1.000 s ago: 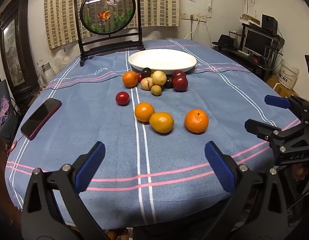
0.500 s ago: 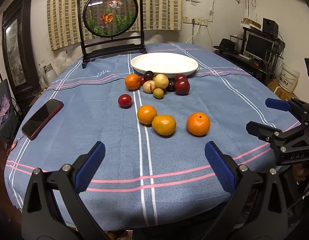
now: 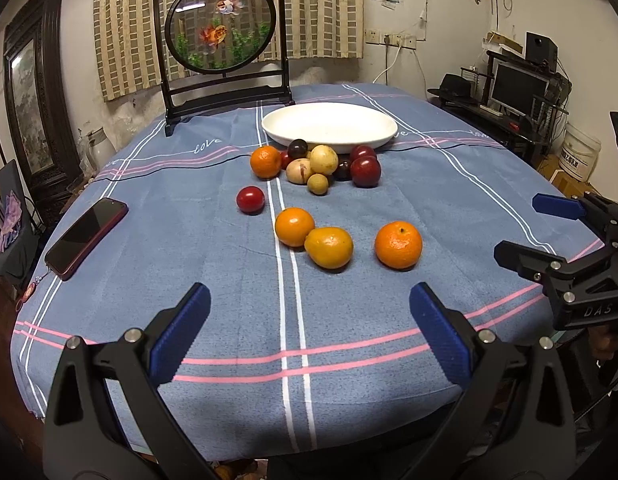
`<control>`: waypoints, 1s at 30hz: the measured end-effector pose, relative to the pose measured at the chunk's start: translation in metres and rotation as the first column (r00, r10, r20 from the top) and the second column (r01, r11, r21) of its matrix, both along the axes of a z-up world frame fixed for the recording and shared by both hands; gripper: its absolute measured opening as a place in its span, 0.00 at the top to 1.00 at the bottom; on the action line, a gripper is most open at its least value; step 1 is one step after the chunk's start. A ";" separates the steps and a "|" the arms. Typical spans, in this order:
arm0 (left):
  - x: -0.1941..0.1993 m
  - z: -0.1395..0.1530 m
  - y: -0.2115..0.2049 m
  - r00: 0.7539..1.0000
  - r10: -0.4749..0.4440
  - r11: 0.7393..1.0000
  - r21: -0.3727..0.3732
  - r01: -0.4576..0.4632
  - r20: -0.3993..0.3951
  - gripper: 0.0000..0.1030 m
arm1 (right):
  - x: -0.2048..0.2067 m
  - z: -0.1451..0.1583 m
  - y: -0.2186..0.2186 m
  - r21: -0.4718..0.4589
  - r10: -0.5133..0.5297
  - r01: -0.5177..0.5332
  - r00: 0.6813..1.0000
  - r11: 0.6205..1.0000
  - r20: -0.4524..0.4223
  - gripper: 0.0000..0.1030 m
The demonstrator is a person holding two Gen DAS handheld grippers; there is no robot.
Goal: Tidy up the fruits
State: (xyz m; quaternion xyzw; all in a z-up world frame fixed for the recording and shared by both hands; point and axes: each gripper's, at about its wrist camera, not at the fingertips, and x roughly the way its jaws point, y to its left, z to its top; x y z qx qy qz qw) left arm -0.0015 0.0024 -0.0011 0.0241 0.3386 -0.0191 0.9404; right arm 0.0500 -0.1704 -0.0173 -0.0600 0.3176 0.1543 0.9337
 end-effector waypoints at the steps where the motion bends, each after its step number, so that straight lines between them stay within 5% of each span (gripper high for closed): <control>1: 0.000 0.000 0.000 1.000 0.000 1.000 0.002 0.000 0.001 0.02 | 0.000 0.000 0.000 -0.001 -0.001 0.001 1.000 1.000 -0.001 0.01; 30: 0.001 -0.001 0.000 1.000 -0.003 1.000 -0.001 0.003 -0.007 0.02 | 0.001 -0.005 0.003 -0.006 -0.001 0.001 1.000 1.000 -0.007 0.01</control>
